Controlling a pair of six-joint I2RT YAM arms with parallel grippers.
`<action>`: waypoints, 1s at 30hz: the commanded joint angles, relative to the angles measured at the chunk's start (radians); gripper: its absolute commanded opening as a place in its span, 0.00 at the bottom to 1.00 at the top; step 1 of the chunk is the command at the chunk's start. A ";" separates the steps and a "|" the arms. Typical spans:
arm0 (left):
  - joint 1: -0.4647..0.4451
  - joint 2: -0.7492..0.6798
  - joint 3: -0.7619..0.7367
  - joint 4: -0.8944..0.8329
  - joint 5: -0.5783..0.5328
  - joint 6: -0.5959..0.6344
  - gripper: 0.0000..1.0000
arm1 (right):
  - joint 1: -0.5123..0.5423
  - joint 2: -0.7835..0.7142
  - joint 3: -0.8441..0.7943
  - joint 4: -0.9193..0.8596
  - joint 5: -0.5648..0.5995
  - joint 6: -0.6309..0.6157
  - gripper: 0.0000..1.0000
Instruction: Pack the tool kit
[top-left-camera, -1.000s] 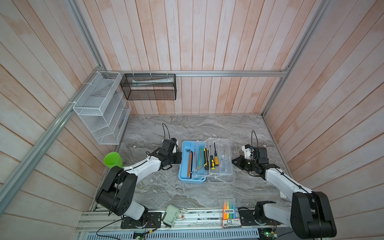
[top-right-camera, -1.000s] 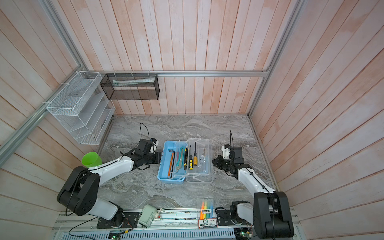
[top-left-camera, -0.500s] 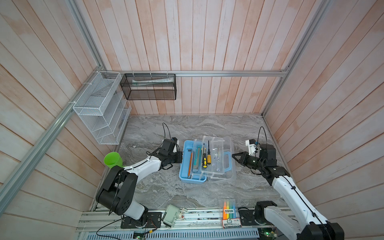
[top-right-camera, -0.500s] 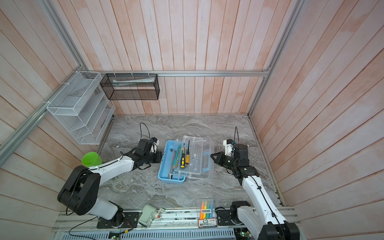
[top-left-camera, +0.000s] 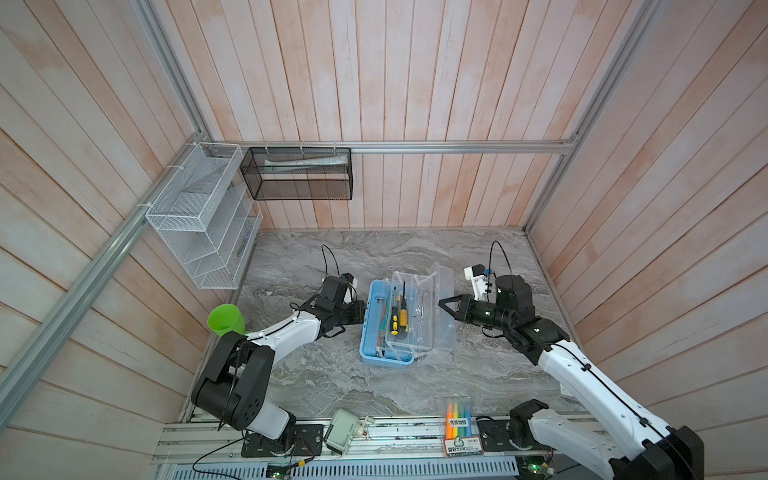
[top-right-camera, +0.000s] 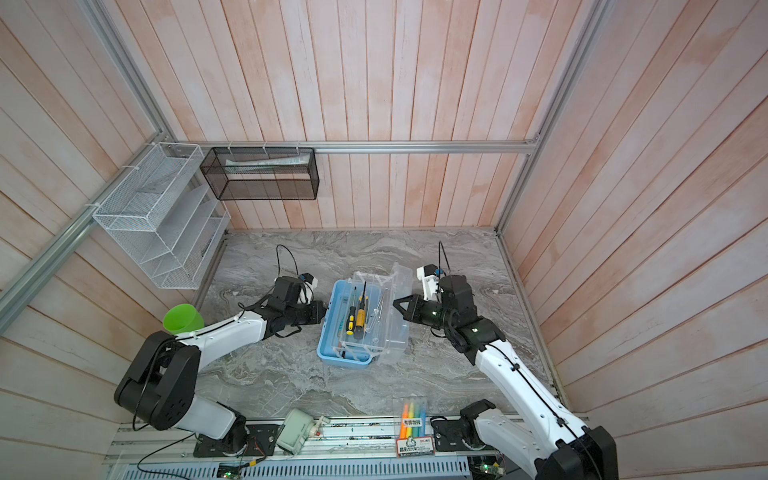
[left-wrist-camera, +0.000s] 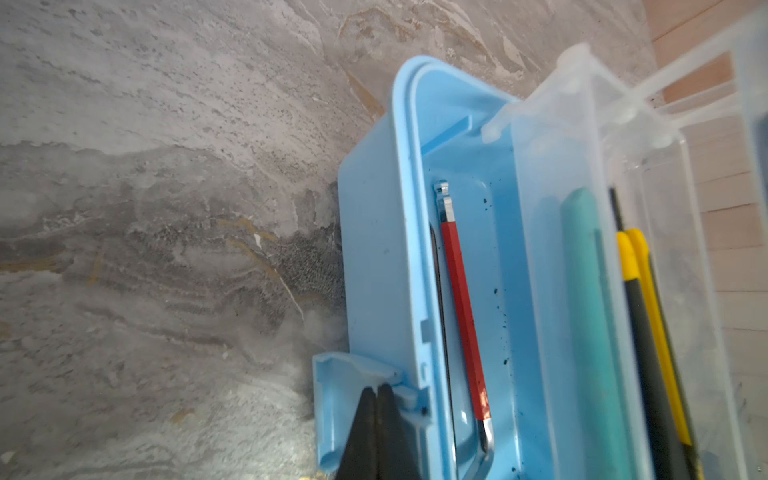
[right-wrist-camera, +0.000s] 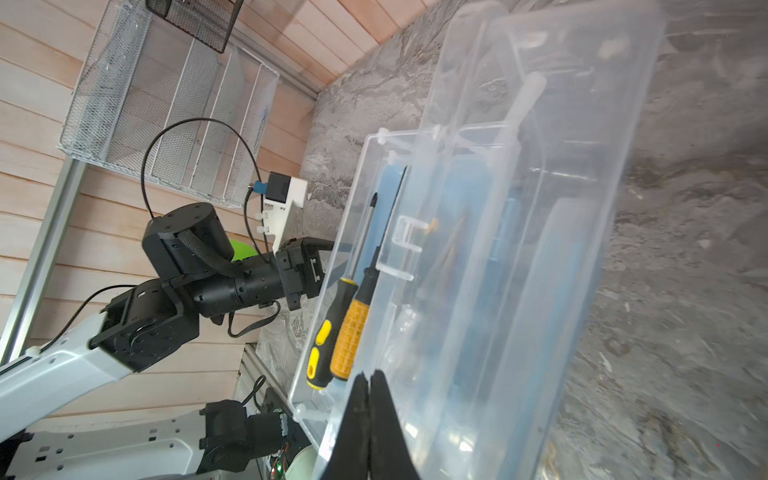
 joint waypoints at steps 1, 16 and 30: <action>-0.005 -0.019 -0.021 0.079 0.037 -0.020 0.00 | 0.067 0.101 0.087 -0.105 0.102 -0.021 0.00; -0.043 -0.041 -0.060 0.113 0.003 -0.037 0.00 | 0.228 0.593 0.535 -0.163 0.122 -0.159 0.00; 0.026 -0.172 0.026 -0.065 -0.177 0.004 0.25 | 0.229 0.575 0.691 -0.292 0.232 -0.319 0.34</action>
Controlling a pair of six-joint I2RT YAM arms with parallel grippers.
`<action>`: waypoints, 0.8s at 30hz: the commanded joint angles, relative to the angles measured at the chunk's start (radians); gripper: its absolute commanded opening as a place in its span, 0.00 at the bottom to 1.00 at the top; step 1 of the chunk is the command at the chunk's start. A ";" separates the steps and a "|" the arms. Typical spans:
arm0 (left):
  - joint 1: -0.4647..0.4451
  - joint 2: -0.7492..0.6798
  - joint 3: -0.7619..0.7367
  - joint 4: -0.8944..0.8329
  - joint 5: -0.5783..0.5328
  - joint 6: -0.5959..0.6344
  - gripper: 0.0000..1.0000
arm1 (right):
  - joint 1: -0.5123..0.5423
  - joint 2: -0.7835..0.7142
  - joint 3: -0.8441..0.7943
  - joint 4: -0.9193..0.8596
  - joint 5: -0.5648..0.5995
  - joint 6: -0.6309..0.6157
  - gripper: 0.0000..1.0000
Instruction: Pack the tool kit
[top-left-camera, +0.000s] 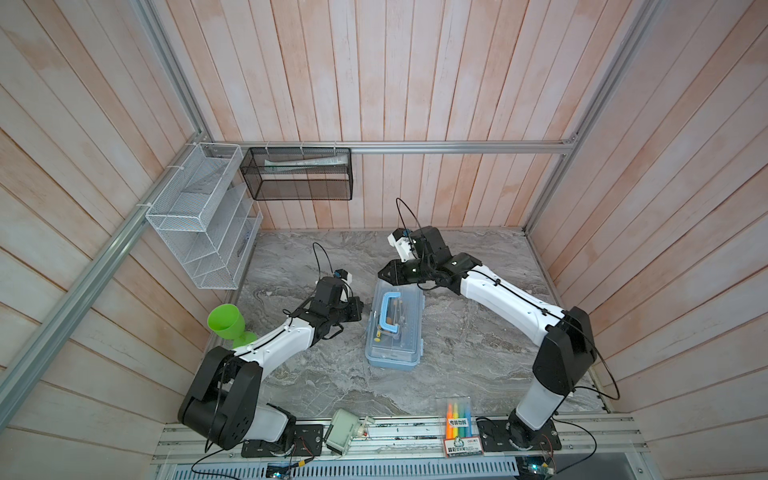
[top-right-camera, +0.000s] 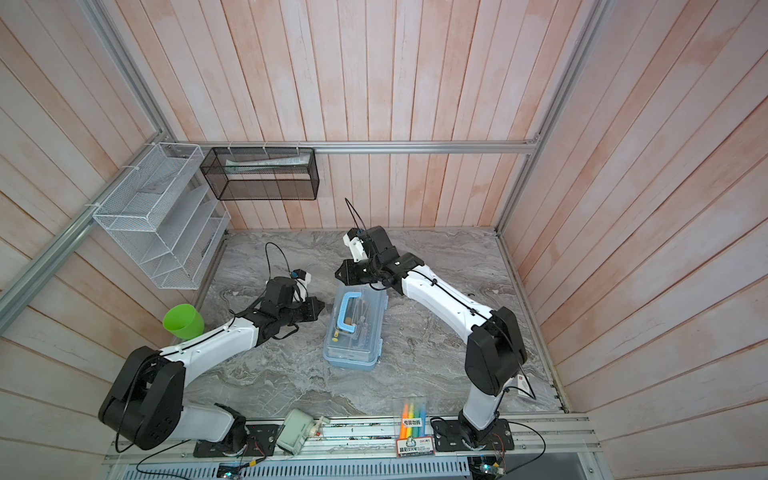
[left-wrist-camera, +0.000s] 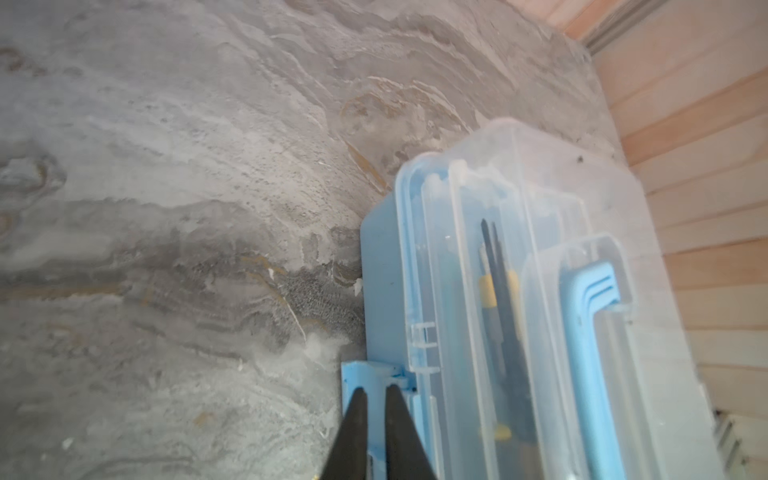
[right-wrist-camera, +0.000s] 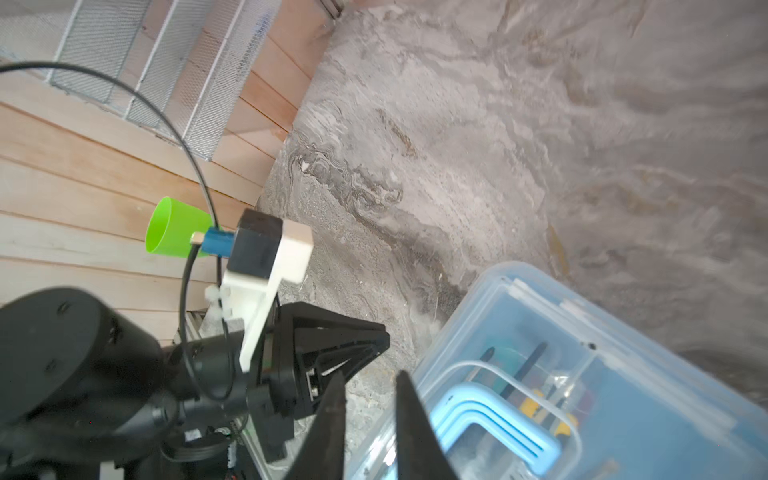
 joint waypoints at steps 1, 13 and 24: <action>0.013 -0.077 0.065 -0.098 -0.086 0.026 0.33 | -0.022 -0.144 -0.108 -0.081 0.106 -0.069 0.41; -0.251 -0.117 0.049 -0.161 -0.075 -0.108 0.65 | -0.157 -0.584 -0.707 0.178 -0.021 0.037 0.63; -0.315 -0.115 0.022 -0.223 -0.145 -0.126 0.50 | -0.160 -0.448 -0.701 0.202 -0.050 -0.012 0.65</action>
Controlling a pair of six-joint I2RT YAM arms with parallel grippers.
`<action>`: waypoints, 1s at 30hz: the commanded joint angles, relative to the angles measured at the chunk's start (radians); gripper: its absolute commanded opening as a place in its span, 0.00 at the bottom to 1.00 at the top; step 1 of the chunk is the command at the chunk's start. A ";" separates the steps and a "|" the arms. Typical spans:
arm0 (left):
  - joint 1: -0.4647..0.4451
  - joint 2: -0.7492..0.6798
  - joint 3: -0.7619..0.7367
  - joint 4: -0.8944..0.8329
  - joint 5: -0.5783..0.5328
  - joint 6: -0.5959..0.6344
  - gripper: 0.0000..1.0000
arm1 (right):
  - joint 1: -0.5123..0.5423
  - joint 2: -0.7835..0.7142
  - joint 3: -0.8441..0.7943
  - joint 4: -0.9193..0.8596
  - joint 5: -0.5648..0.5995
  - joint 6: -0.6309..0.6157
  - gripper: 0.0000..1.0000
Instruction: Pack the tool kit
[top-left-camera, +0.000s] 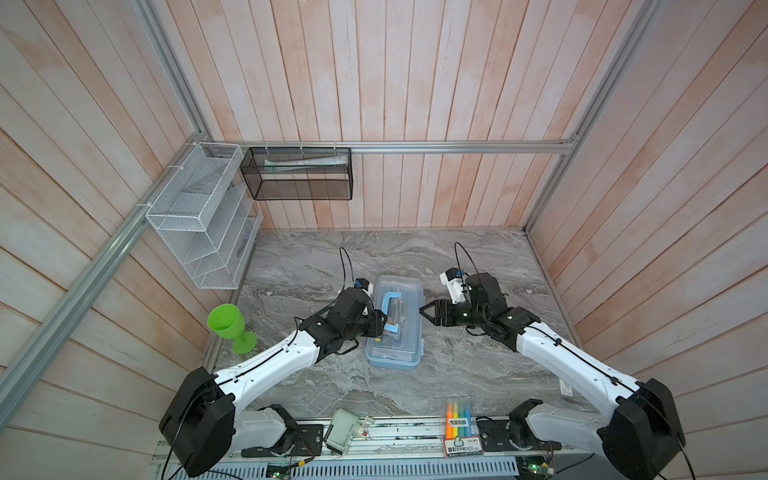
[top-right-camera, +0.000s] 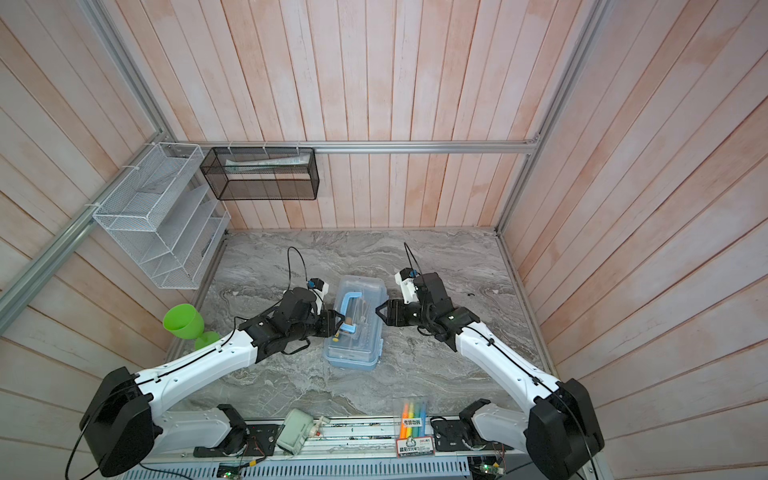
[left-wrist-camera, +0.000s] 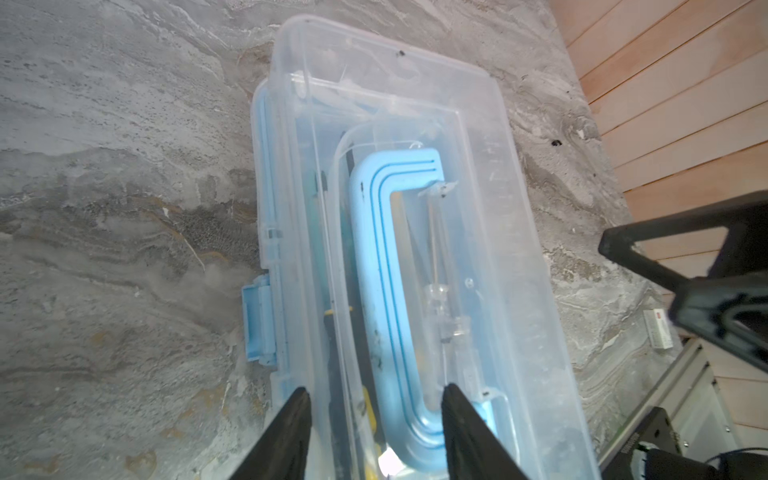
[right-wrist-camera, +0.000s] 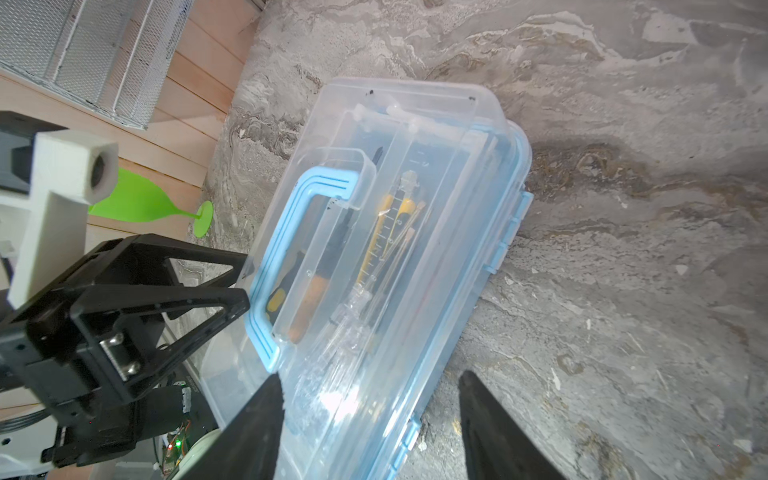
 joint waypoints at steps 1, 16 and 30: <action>-0.018 0.004 -0.026 -0.039 -0.001 -0.019 0.48 | -0.003 0.051 0.021 0.015 -0.014 -0.042 0.65; -0.191 0.033 -0.036 0.050 -0.019 -0.082 0.33 | -0.024 0.186 0.138 -0.035 -0.030 -0.105 0.60; -0.153 -0.058 -0.043 -0.015 -0.130 -0.068 0.61 | -0.075 0.181 0.091 -0.017 -0.091 -0.076 0.60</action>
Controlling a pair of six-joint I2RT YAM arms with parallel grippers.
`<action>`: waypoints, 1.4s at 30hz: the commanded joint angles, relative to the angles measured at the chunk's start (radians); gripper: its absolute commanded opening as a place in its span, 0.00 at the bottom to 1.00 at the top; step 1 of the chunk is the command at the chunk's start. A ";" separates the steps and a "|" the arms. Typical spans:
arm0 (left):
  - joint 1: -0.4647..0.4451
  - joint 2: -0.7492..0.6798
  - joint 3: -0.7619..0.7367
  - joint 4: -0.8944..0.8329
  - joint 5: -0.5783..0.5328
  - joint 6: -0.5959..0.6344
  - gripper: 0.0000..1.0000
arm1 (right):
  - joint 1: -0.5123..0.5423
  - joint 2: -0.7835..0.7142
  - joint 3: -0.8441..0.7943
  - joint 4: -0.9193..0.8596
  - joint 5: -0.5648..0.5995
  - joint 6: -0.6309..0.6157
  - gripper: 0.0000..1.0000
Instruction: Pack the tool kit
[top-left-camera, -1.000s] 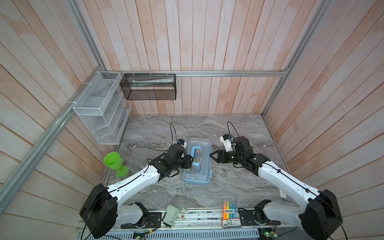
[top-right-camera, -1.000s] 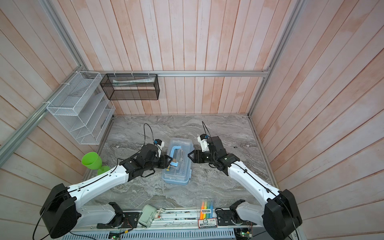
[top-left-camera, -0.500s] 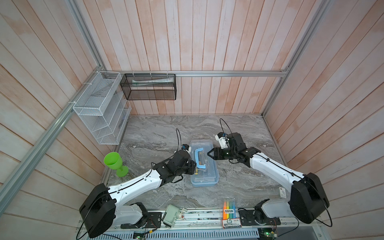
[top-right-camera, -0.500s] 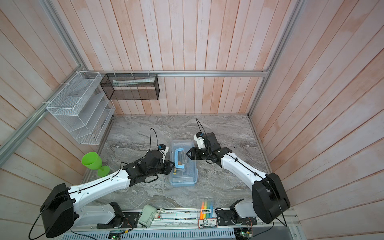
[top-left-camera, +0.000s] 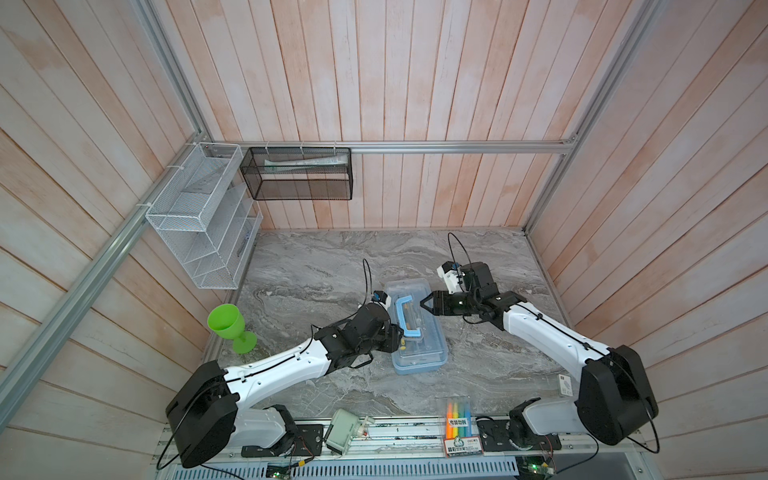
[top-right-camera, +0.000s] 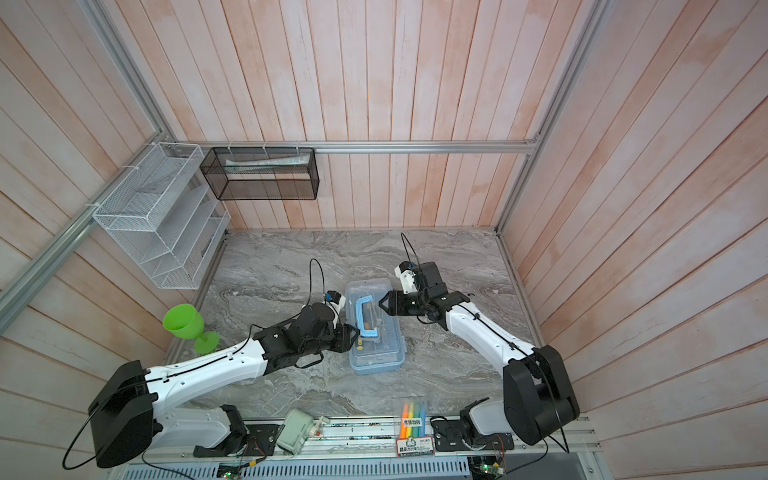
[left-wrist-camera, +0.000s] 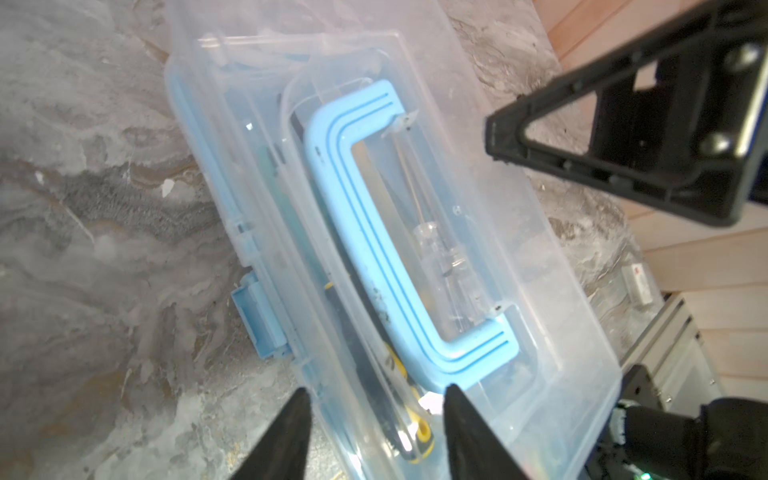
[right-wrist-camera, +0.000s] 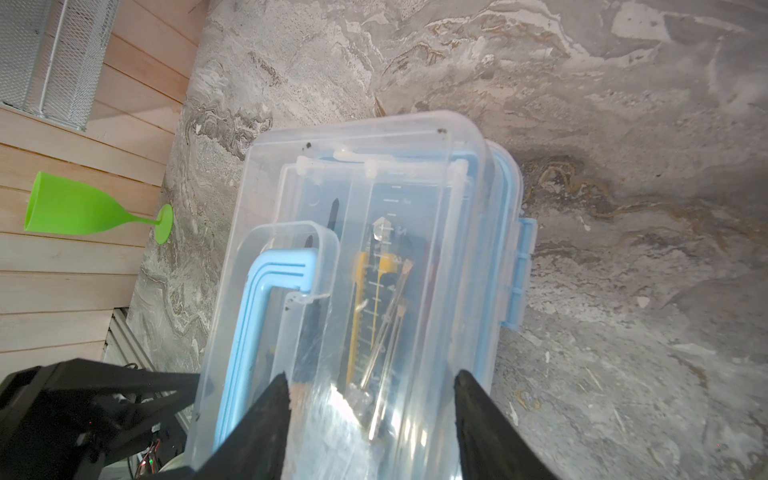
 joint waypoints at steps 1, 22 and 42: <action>0.041 -0.079 -0.036 -0.065 -0.051 0.008 0.62 | 0.005 0.003 -0.013 0.013 -0.048 0.000 0.60; 0.014 -0.035 -0.126 0.031 0.012 0.052 0.60 | 0.006 0.102 0.064 0.043 -0.103 -0.048 0.60; -0.033 -0.007 -0.134 -0.076 -0.191 0.044 0.73 | 0.002 0.135 0.078 0.034 -0.121 -0.083 0.60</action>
